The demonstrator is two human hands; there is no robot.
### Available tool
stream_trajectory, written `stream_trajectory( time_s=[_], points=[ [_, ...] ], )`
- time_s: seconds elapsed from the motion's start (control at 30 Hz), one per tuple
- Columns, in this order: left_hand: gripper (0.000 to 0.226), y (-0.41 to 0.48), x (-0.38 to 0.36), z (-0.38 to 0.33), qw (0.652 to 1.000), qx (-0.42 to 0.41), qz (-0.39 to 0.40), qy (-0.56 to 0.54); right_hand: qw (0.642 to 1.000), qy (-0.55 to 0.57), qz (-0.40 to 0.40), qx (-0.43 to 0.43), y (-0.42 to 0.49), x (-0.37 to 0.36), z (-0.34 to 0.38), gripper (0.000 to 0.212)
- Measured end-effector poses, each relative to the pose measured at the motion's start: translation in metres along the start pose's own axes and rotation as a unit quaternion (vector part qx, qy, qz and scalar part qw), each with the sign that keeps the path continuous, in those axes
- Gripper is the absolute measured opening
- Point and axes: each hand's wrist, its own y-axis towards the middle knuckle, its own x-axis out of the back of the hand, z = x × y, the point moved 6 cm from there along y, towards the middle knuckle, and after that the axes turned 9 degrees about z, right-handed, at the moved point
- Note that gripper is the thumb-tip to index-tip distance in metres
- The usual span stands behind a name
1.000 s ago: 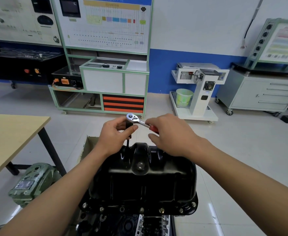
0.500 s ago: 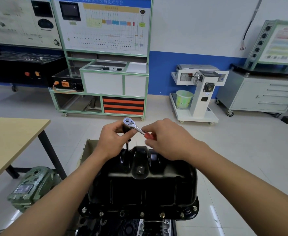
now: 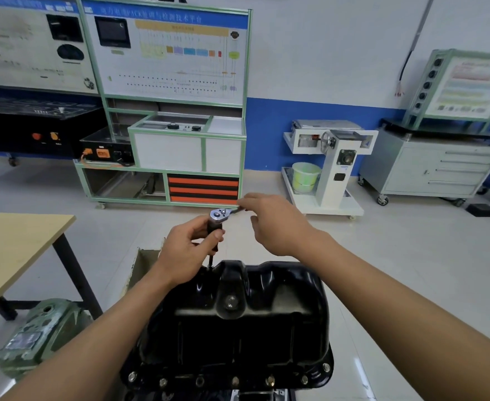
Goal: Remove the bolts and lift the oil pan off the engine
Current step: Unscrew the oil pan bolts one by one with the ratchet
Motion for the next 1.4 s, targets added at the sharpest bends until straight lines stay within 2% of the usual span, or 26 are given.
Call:
stream_trajectory(
  time_s=[0.2,0.37,0.53,0.7,0.77,0.87,1.0,1.13,1.4],
  points=[
    [0.024,0.000,0.004,0.003,1.000,-0.010,-0.028,0.005,0.998,-0.053,-0.015,-0.027,-0.012,0.003,0.006,0.016],
    [0.026,0.000,0.005,0.001,0.999,-0.019,-0.045,-0.005,0.999,-0.013,0.036,-0.031,-0.024,0.010,0.029,0.019],
    [0.015,-0.002,0.007,0.000,0.998,-0.030,-0.053,-0.018,0.994,0.060,0.089,0.003,-0.035,-0.001,0.055,0.022],
    [0.017,-0.002,0.008,-0.001,0.998,-0.034,-0.057,-0.003,0.988,0.084,0.126,-0.003,-0.037,0.006,0.039,0.013],
    [0.024,-0.001,0.008,0.000,0.998,-0.028,-0.052,-0.001,0.991,0.053,0.125,-0.011,-0.035,0.011,0.028,0.006],
    [0.033,-0.002,0.005,0.002,0.999,-0.018,-0.037,-0.004,0.996,-0.008,0.083,-0.020,-0.023,0.015,0.015,0.029],
    [0.024,-0.002,0.005,0.004,0.999,-0.009,-0.033,-0.003,0.997,-0.061,0.028,-0.023,-0.004,0.013,0.009,0.047],
    [0.014,-0.001,0.004,0.004,1.000,-0.003,-0.025,0.010,1.000,-0.027,0.008,-0.001,0.009,0.006,0.006,0.064],
    [0.013,-0.003,0.005,-0.001,0.999,-0.007,-0.027,-0.018,0.998,0.026,0.030,0.038,0.018,-0.011,0.002,0.079]
  ],
)
